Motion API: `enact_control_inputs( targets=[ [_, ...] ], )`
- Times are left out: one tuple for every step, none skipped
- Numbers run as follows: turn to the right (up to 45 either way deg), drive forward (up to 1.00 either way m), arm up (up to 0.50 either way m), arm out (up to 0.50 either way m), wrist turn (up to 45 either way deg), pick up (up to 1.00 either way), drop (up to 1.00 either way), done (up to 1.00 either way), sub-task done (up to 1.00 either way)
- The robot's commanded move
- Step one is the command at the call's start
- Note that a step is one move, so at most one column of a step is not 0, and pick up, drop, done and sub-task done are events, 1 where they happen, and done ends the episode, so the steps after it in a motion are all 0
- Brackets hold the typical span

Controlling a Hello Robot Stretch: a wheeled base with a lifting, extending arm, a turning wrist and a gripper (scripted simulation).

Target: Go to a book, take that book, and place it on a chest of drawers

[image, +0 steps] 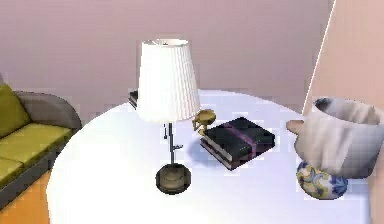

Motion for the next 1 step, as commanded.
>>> enact_control_inputs(
  targets=[
    [-45.0, 0.00, 0.00, 0.00, 0.0, 0.00, 0.00, 0.00, 0.00]
  ],
)
